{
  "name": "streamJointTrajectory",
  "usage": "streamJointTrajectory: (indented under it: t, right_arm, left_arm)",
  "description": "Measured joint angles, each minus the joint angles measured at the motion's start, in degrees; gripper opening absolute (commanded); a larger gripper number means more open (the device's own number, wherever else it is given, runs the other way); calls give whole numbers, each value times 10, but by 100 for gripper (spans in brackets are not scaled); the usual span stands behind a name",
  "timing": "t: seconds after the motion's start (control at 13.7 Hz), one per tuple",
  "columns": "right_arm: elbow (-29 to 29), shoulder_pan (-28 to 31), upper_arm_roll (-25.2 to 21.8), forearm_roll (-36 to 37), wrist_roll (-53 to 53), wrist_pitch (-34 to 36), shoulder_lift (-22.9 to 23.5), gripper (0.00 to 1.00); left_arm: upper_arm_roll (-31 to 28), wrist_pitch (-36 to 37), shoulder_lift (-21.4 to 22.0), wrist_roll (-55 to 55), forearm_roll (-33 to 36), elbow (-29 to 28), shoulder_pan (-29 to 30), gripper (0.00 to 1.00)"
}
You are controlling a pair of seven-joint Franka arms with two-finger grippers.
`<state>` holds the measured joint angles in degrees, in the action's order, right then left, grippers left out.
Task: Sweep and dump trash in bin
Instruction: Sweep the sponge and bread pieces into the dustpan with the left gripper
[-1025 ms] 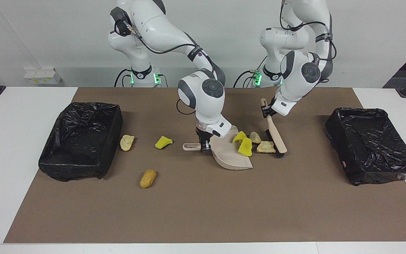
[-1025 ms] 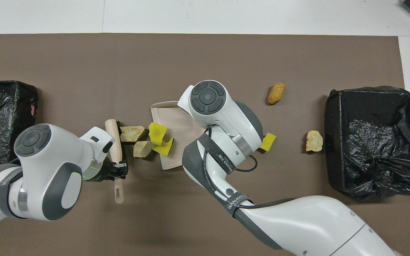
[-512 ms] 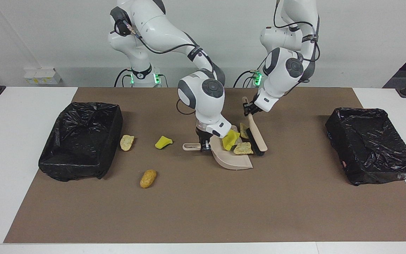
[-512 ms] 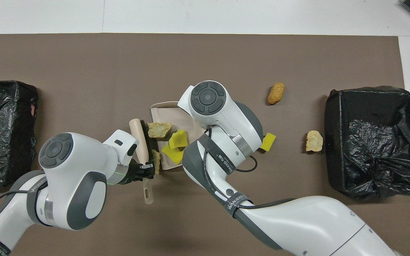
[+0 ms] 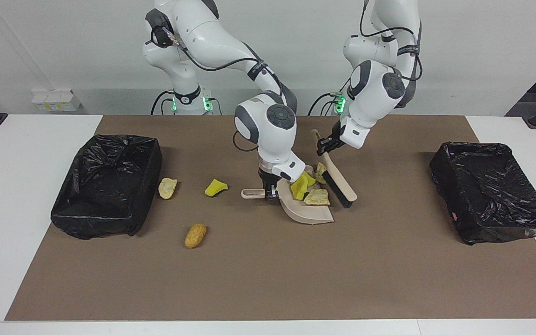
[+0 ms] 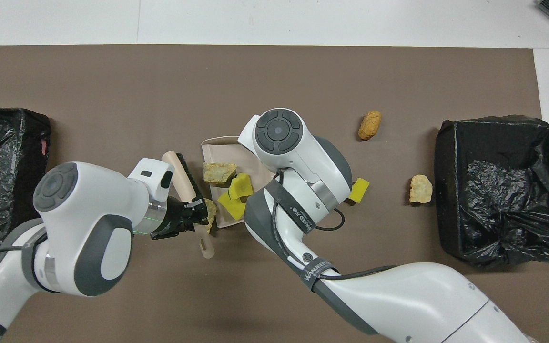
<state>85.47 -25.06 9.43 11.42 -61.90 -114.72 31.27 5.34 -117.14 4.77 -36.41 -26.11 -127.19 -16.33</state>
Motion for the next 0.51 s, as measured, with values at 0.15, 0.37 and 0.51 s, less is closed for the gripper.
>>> streamJointTrajectory:
  t: [0.15, 0.37, 0.51]
  right_arm:
    - [0, 0, 0, 0, 0, 0, 0, 0]
    - [0, 5, 0, 0, 2, 0, -2, 0]
    - [1, 19, 0, -3, 0, 0, -15, 0]
  left_arm:
    - [-3, 77, 24, -29, 5, -3, 24, 0]
    - [8, 90, 62, -36, 10, -62, 8, 0]
    - [14, 49, 66, -40, 12, -94, -37, 0]
